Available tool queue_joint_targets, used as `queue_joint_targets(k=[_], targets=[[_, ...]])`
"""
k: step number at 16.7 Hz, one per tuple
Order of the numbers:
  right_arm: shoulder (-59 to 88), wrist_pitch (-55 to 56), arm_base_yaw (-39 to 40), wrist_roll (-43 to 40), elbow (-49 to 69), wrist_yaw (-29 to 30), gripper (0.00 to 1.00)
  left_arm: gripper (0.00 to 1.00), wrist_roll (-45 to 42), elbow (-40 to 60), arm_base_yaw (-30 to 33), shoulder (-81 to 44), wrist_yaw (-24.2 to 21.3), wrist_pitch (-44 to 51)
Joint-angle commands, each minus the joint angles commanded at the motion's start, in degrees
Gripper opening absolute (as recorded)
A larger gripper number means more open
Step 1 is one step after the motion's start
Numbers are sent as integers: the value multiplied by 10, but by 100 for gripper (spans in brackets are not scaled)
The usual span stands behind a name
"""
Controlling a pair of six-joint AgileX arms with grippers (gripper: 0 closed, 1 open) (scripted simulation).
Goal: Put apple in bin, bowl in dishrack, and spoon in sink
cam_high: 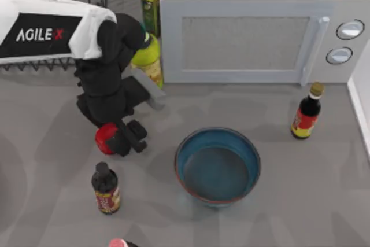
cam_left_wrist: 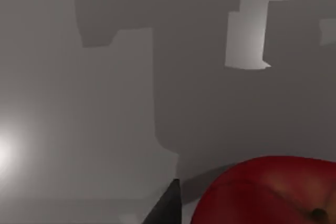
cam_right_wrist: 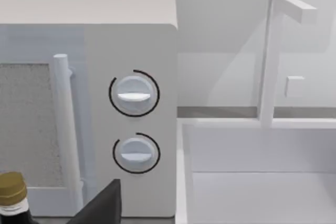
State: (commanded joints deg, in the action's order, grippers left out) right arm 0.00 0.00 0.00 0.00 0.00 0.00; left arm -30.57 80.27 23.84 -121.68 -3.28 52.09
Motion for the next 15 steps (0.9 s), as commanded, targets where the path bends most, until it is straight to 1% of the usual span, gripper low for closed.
queue_joint_targets(k=[4, 5, 15], targets=[[0, 0, 0, 0, 0, 0, 100, 2, 0, 0, 0, 0, 0, 0], [0, 0, 0, 0, 0, 0, 100, 0, 0, 0, 0, 0, 0, 0], [0, 0, 0, 0, 0, 0, 100, 0, -4, 5, 6, 10, 3, 8]])
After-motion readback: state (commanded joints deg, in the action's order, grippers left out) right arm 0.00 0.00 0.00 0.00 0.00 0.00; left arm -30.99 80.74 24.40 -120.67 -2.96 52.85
